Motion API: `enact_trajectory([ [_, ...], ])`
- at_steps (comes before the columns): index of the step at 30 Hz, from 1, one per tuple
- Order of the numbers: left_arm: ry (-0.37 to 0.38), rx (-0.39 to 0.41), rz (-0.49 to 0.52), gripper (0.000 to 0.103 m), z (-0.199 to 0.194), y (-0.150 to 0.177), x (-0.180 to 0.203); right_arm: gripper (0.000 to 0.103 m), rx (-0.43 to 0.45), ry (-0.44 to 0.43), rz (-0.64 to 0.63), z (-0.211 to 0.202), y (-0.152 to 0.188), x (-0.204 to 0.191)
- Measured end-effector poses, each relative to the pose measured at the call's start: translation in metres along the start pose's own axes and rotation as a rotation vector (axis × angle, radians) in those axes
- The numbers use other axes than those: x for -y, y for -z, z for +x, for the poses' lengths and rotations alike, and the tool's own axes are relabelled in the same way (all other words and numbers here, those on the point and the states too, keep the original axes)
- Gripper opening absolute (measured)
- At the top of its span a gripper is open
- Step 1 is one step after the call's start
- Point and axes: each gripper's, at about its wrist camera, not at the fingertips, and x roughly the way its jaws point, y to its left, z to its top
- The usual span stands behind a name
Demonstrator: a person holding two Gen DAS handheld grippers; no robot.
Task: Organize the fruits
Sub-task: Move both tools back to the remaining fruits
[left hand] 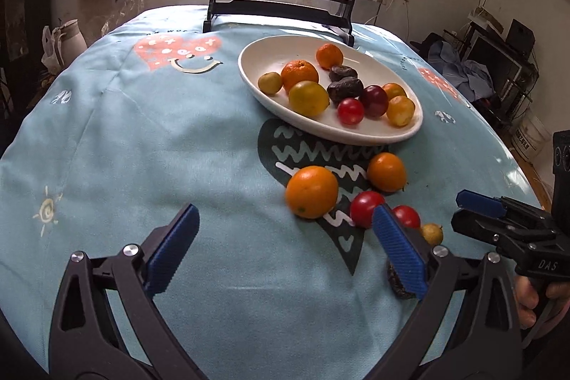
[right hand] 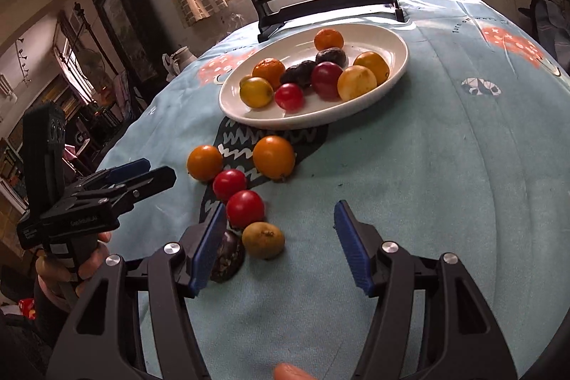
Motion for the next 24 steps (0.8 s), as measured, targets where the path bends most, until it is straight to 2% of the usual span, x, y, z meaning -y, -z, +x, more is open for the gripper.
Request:
enact_trajectory([
  [5,-0.031,0.009,0.003,0.099,0.0,0.0,-0.001,0.062,-0.018,0.096,-0.046,0.001,0.005,-0.011],
  [10,-0.029,0.014,-0.018,0.099,-0.002,-0.001,-0.006,0.05,-0.045,0.154,-0.11,0.008,0.009,-0.022],
  [20,-0.024,0.033,0.002,0.099,-0.007,-0.001,-0.002,0.036,-0.109,0.148,-0.127,0.025,0.009,-0.031],
  [24,-0.022,0.033,0.001,0.099,-0.008,0.0,-0.002,0.035,-0.146,0.133,-0.1,0.034,0.008,-0.027],
])
